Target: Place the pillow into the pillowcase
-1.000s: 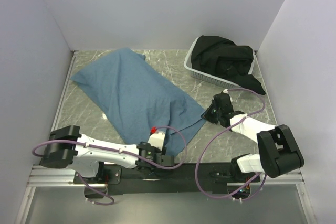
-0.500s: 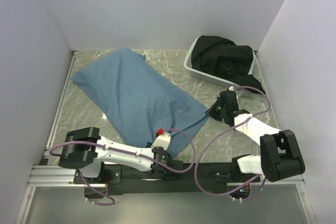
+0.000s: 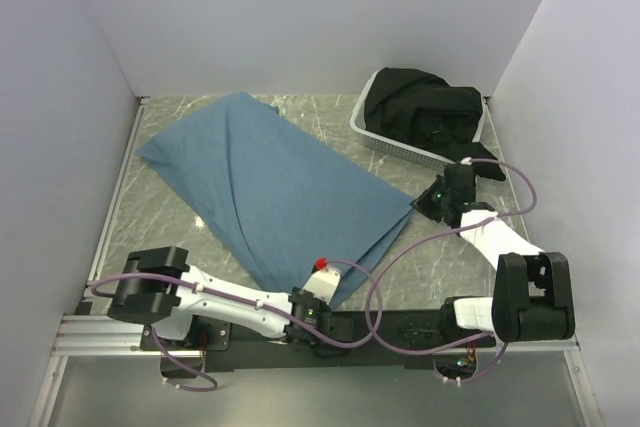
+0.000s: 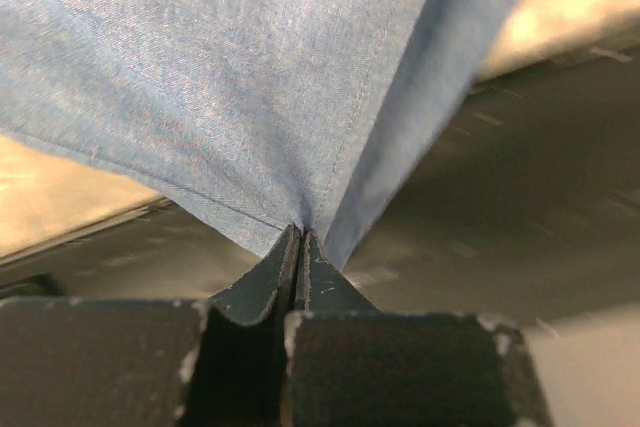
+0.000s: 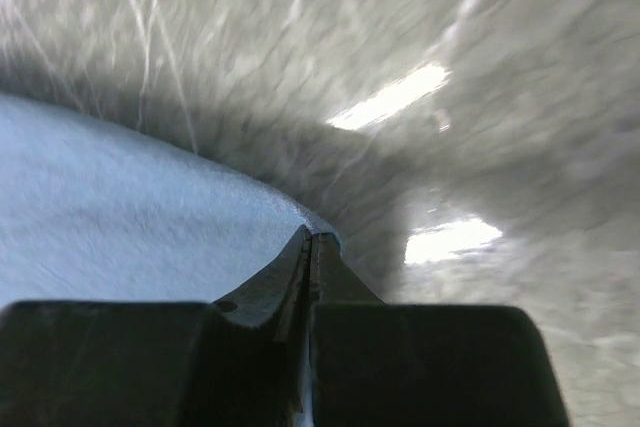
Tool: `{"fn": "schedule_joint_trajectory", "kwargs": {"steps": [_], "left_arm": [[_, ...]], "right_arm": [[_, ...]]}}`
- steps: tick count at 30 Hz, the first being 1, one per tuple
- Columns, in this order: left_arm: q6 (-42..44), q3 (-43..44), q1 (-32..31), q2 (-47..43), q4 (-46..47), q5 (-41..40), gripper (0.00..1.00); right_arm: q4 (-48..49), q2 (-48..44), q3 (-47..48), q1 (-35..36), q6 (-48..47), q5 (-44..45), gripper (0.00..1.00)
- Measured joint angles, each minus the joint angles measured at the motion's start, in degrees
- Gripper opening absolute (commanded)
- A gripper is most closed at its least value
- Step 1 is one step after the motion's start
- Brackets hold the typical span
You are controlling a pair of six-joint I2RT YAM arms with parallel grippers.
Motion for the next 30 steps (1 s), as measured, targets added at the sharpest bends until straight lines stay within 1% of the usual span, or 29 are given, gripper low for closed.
{"fn": "schedule_joint_trajectory", "kwargs": {"steps": [3,7,9,13,14,15,16,18,19,21,22,24,25,26,27,28,30], "left_arm": [[1.95,-1.05,-1.40,-3.30,5.07,2.99,0.01],[4.20,-6.82,-1.90,-10.54,15.21,8.52,0.01],[5.25,-8.48,-1.95,-11.23,18.38,10.64,0.01],[6.80,-10.71,-2.01,-9.70,24.30,13.64,0.01],[7.08,-10.97,-2.01,-9.29,25.55,14.25,0.01],[7.26,-11.10,-2.01,-8.98,26.49,14.73,0.01],[7.52,-11.15,-2.01,-8.61,27.56,15.30,0.01],[8.28,-11.15,-2.01,-7.82,29.64,16.48,0.02],[8.66,-11.15,-2.01,-7.41,30.34,17.49,0.08],[9.33,-11.15,-2.12,-6.14,31.63,19.23,0.21],[9.66,-11.15,-2.12,-5.57,32.15,19.89,0.31],[10.27,-11.15,-2.16,-5.22,32.68,21.14,0.51],[10.34,-11.15,-2.29,-5.38,32.65,21.68,0.65],[10.86,-11.15,-2.34,-5.64,32.72,21.92,0.70],[10.97,-11.15,-2.36,-6.19,32.63,22.21,0.75],[11.23,-11.13,-2.36,-6.93,32.48,22.29,0.81],[11.80,-11.08,-2.23,-9.60,32.26,22.25,0.85]], "right_arm": [[-1.20,0.35,0.98,-2.91,-0.92,-0.90,0.00],[-3.32,2.27,1.22,-4.98,-1.86,-1.62,0.00],[-4.17,3.41,1.22,-5.44,-2.01,-2.05,0.00],[-4.68,5.64,1.22,-6.75,-2.12,-3.41,0.00],[-4.72,6.03,1.22,-6.91,-2.16,-3.50,0.05],[-4.79,6.16,1.22,-7.02,-2.27,-3.52,0.09],[-4.87,6.19,1.22,-7.06,-2.32,-3.52,0.21],[-4.85,6.19,1.25,-7.13,-2.36,-3.41,0.32],[-4.57,6.16,1.27,-7.19,-2.60,-3.13,0.42],[-4.50,5.90,1.70,-7.56,-2.75,-2.97,0.54],[-4.57,5.51,1.84,-7.58,-2.95,-2.93,0.61],[-4.70,4.24,1.88,-7.61,-3.13,-2.73,0.67],[-4.98,3.34,1.97,-7.63,-3.30,-2.54,0.74],[-5.40,2.36,2.16,-7.65,-3.39,-2.45,0.86],[-5.70,1.31,2.32,-7.67,-3.48,-2.34,0.88],[-6.14,0.07,2.58,-7.72,-3.41,-2.36,0.99],[-6.56,-2.91,2.86,-7.78,-3.58,-2.29,1.00]]}}
